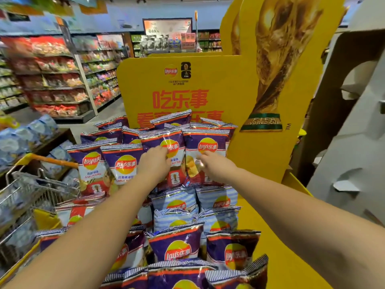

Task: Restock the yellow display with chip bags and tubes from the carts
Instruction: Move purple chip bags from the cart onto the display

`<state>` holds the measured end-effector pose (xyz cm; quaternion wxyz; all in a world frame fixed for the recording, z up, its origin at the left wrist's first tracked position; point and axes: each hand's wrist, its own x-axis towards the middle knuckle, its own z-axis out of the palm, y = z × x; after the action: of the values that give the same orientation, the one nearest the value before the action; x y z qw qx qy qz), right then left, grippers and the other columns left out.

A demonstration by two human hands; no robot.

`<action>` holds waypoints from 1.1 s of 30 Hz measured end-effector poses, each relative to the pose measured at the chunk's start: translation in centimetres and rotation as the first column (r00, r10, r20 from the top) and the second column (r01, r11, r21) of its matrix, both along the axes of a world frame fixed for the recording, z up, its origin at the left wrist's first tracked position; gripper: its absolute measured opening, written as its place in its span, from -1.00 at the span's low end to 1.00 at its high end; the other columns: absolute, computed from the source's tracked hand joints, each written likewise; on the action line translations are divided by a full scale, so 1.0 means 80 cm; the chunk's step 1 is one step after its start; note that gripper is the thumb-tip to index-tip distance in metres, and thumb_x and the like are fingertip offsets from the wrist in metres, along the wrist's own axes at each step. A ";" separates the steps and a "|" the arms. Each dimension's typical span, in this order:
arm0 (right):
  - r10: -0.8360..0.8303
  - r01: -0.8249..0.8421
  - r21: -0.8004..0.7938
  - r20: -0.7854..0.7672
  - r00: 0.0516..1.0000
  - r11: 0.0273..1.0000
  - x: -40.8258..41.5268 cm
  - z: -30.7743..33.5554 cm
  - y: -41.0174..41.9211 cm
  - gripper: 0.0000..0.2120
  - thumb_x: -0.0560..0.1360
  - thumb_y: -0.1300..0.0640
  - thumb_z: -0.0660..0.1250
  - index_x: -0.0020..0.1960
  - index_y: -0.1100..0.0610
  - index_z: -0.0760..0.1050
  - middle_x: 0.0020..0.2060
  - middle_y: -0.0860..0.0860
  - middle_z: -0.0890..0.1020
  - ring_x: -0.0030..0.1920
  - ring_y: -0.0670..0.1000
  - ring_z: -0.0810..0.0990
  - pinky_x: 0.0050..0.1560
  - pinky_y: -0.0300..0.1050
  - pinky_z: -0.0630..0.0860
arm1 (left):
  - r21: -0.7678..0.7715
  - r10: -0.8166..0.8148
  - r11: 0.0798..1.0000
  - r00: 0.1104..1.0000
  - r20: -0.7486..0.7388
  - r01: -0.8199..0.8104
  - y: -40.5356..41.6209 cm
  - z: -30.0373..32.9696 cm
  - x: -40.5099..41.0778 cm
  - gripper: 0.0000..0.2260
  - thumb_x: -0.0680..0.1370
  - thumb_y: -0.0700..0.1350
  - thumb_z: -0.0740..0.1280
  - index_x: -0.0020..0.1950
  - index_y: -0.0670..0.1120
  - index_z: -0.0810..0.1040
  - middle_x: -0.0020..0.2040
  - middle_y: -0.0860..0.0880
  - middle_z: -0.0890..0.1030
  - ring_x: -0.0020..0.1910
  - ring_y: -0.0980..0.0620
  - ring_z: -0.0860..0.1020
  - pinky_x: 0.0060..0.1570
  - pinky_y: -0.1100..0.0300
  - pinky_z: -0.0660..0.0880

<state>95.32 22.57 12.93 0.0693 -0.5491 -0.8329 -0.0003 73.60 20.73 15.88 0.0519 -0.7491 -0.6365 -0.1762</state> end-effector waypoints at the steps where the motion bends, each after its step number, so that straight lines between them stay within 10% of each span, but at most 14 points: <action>1: 0.006 -0.007 -0.030 -0.031 0.999 1.000 0.005 0.003 -0.007 -0.59 0.65 0.06 0.14 0.49 0.09 0.27 0.39 0.06 0.35 0.30 0.16 0.42 0.15 0.08 0.47 | 0.020 -0.015 1.000 0.999 0.042 0.014 -0.009 0.005 0.008 -0.81 0.58 -0.08 0.23 0.06 -0.16 0.53 0.05 -0.12 0.57 0.06 -0.20 0.52 0.00 -0.06 0.48; 11: -0.212 0.221 -0.037 -0.471 0.857 0.975 0.108 0.023 -0.128 -0.62 0.57 0.09 0.28 0.38 0.10 0.41 0.34 0.07 0.47 0.33 0.06 0.44 0.30 -0.07 0.36 | 0.015 -0.317 0.936 0.825 0.468 0.351 -0.090 0.023 0.181 -0.79 0.56 -0.15 0.29 0.16 -0.17 0.56 0.13 -0.13 0.56 0.12 -0.07 0.50 0.03 0.15 0.36; 19: -0.646 0.687 -0.294 -0.688 0.330 0.664 0.327 -0.043 -0.367 -0.77 0.57 0.04 0.26 0.20 -0.03 0.51 0.13 -0.07 0.59 0.14 -0.05 0.52 0.12 -0.14 0.41 | -0.104 -0.441 0.781 0.660 0.608 0.616 -0.210 -0.022 0.436 -0.90 0.57 -0.10 0.29 0.05 -0.05 0.57 0.04 -0.06 0.60 0.07 -0.06 0.53 -0.06 0.17 0.36; 24: -0.702 0.781 -0.391 -0.707 0.083 0.486 0.434 -0.095 -0.528 -0.91 0.58 0.10 0.27 0.06 -0.02 0.51 -0.16 -0.14 0.57 -0.23 -0.20 0.50 -0.16 -0.21 0.44 | -0.223 -0.468 0.610 0.572 0.673 0.761 -0.333 -0.081 0.589 -0.89 0.57 -0.16 0.30 0.05 -0.11 0.58 -0.09 0.00 0.54 -0.07 0.07 0.46 -0.20 0.28 0.24; 33: -0.700 0.805 -0.551 -0.663 -0.265 0.218 0.602 -0.169 -0.818 -0.88 0.58 0.17 0.29 0.08 0.08 0.56 -0.12 -0.11 0.58 -0.10 -0.14 0.51 -0.17 -0.55 0.34 | -0.425 -0.481 0.238 0.486 0.730 0.874 -0.592 -0.165 0.832 -0.93 0.56 -0.09 0.32 -0.13 0.04 0.51 -0.17 0.01 0.57 -0.14 0.05 0.51 -0.18 0.20 0.34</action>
<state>143.47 -42.88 -0.56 0.4824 -0.8471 -0.1266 0.1835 140.18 -26.61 2.66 -0.5045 -0.8307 -0.2272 -0.0615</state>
